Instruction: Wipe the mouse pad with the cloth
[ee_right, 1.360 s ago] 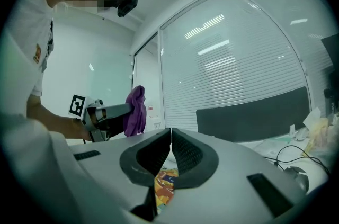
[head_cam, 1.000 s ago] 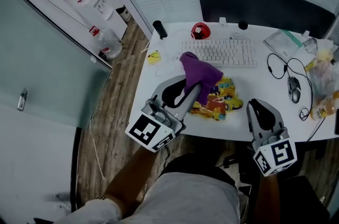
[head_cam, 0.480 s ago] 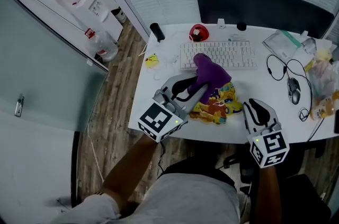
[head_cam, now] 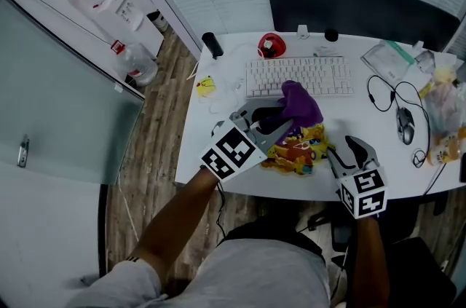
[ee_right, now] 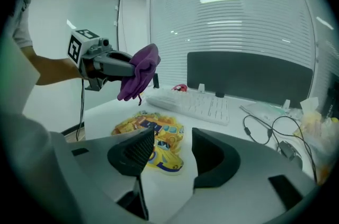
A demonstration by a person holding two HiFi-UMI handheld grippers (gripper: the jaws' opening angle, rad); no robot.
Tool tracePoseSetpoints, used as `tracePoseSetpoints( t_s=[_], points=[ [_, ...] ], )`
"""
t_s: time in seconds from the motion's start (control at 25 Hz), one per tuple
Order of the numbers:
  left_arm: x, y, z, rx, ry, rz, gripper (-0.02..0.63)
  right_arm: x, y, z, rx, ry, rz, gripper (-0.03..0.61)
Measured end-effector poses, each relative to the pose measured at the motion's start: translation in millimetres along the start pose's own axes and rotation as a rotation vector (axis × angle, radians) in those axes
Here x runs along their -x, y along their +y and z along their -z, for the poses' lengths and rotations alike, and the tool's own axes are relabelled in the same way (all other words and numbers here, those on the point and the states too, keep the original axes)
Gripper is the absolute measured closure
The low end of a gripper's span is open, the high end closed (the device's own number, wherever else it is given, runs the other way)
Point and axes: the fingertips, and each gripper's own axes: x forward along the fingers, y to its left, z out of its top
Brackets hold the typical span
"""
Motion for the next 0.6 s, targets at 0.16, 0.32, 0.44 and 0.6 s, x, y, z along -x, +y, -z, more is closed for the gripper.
tracePoseSetpoints(
  t_s=[0.16, 0.32, 0.44, 0.6],
  points=[
    [-16.0, -1.1, 14.0, -0.027, 0.079, 0.062, 0.532, -16.6, -4.2, 17.2, 0.025, 0.100, 0.013, 0.372],
    [-33.2, -6.0, 32.7, -0.038, 0.170, 0.145, 0.532, -30.7, -6.1, 31.6, 0.037, 0.177, 0.016, 0.362],
    [-44.6, -8.7, 41.8, -0.056, 0.224, 0.201, 0.532, -37.4, -8.1, 38.5, 0.034, 0.215, 0.020, 0.357],
    [-59.7, -11.0, 54.0, -0.066, 0.277, 0.260, 0.532, -43.5, -11.0, 46.8, 0.027, 0.257, 0.027, 0.349]
  ],
)
